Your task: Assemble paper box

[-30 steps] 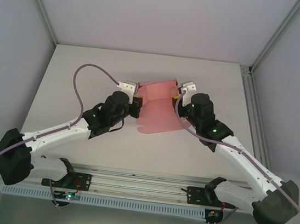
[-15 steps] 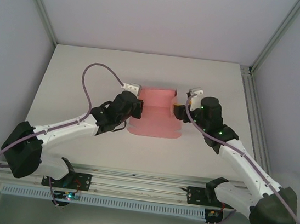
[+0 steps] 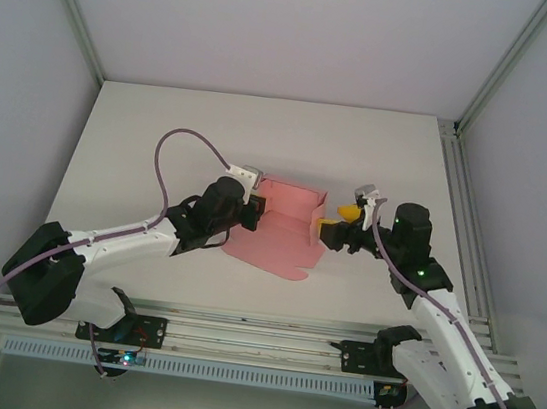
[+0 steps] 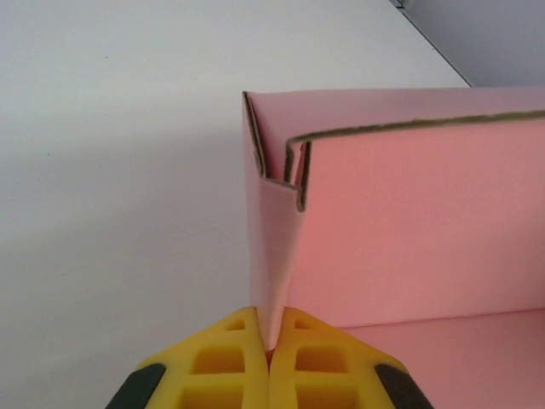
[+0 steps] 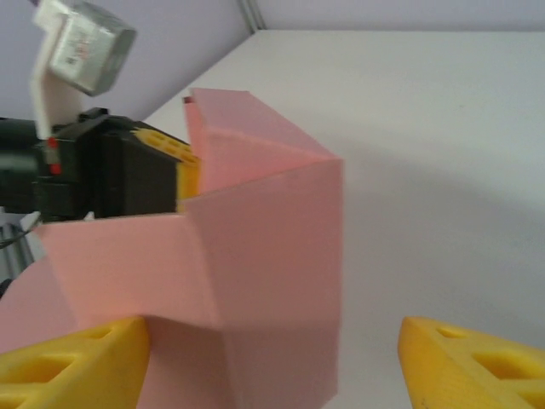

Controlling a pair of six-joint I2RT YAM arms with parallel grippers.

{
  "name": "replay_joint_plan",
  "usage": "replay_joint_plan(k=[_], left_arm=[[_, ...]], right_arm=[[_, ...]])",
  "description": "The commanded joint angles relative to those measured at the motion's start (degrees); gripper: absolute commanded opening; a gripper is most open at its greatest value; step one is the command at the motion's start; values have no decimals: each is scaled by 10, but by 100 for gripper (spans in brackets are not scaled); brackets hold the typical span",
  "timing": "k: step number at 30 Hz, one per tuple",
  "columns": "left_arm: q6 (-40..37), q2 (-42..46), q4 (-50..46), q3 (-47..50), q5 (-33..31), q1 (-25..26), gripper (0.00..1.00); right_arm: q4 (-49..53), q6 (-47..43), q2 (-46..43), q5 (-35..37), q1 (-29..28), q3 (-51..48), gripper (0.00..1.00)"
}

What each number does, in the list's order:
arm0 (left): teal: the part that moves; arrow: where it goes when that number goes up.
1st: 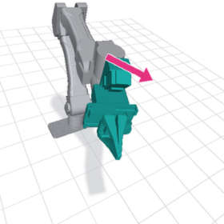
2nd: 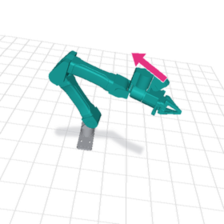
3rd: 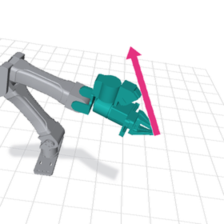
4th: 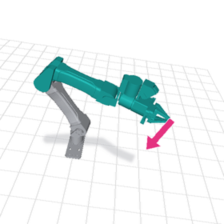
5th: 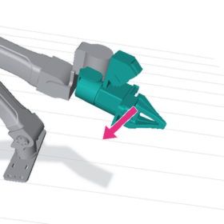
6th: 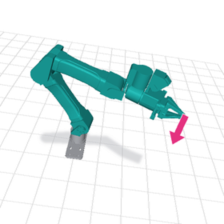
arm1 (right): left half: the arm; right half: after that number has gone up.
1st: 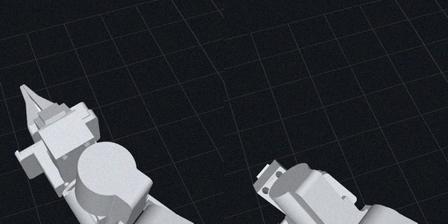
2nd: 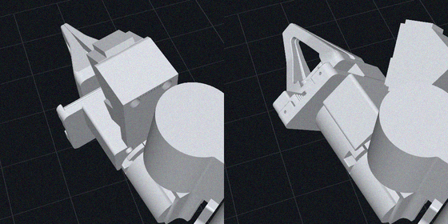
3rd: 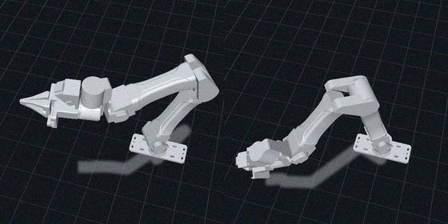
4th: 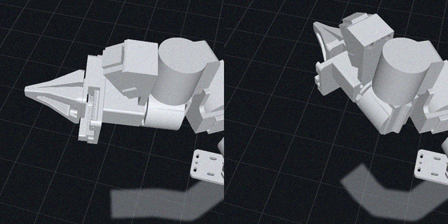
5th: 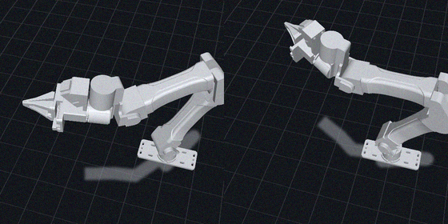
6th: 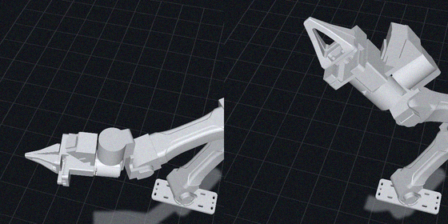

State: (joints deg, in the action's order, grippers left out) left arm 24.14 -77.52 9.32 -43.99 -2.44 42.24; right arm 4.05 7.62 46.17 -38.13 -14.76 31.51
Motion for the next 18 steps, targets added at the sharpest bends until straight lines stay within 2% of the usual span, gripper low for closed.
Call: replay_joint_plan(k=[1,9,13,16,18], left_arm=[[-12,15,30,-2,-8,-10,0],[-30,46,57,11,56,-13,0],[-25,48,75,9,86,-13,0],[-22,47,76,2,102,-12,0],[-21,48,76,-1,103,-12,0]], right_arm=[[6,4,-14,-46,2,20,76],[23,-9,31,-23,-1,49,75],[3,-26,78,-8,-34,68,71],[18,-48,106,98,-78,97,69],[17,-58,116,197,-111,111,62]])
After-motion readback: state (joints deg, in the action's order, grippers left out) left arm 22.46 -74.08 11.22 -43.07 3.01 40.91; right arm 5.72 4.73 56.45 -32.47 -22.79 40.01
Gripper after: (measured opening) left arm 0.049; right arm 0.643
